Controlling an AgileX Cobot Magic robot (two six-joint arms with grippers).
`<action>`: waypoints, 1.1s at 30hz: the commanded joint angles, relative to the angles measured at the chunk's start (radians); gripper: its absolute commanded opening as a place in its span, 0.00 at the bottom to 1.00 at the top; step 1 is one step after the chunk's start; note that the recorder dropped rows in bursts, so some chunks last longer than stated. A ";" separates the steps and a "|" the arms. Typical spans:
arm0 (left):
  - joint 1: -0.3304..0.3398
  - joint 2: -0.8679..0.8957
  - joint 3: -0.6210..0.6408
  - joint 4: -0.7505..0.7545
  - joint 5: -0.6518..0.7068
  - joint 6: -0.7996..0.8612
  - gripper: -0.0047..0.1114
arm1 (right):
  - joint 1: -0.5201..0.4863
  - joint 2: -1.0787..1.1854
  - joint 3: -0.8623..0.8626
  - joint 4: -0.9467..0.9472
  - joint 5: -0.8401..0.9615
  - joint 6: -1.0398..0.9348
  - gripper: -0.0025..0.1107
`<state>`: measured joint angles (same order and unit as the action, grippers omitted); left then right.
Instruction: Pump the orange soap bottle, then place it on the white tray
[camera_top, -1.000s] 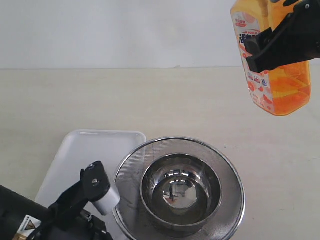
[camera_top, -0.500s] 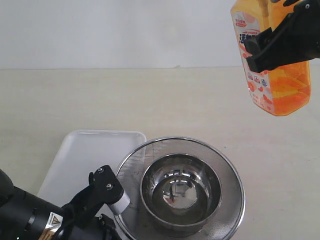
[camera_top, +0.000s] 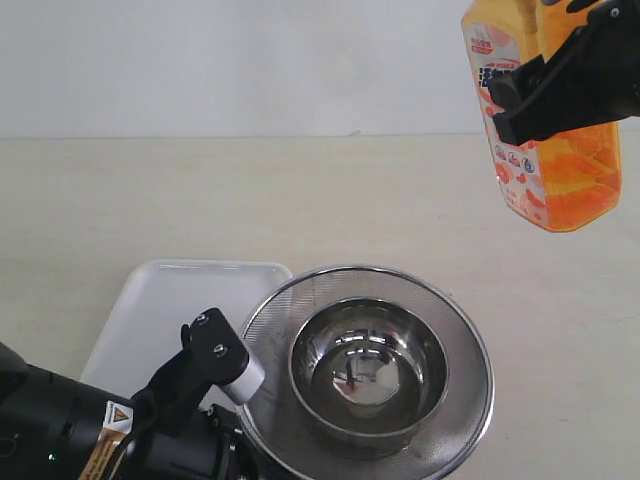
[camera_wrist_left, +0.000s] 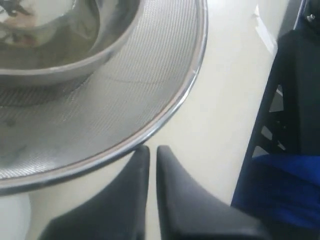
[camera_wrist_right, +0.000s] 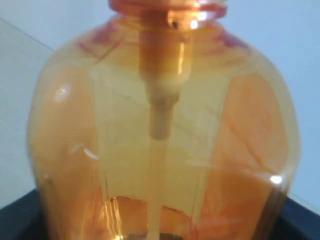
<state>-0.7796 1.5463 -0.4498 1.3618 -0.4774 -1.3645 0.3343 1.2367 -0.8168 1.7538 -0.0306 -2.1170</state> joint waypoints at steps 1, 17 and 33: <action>-0.009 0.000 -0.031 -0.027 0.023 0.021 0.08 | -0.004 -0.018 -0.019 -0.009 0.008 -0.008 0.02; -0.009 0.000 -0.070 -0.020 0.141 0.023 0.08 | -0.004 -0.018 -0.019 -0.009 -0.015 -0.010 0.02; -0.009 -0.320 -0.072 0.257 0.254 -0.260 0.08 | -0.004 -0.345 0.225 -0.017 -0.183 0.203 0.02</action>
<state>-0.7796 1.2789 -0.5172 1.6009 -0.2834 -1.6015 0.3343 0.9994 -0.6584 1.7637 -0.2549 -1.9879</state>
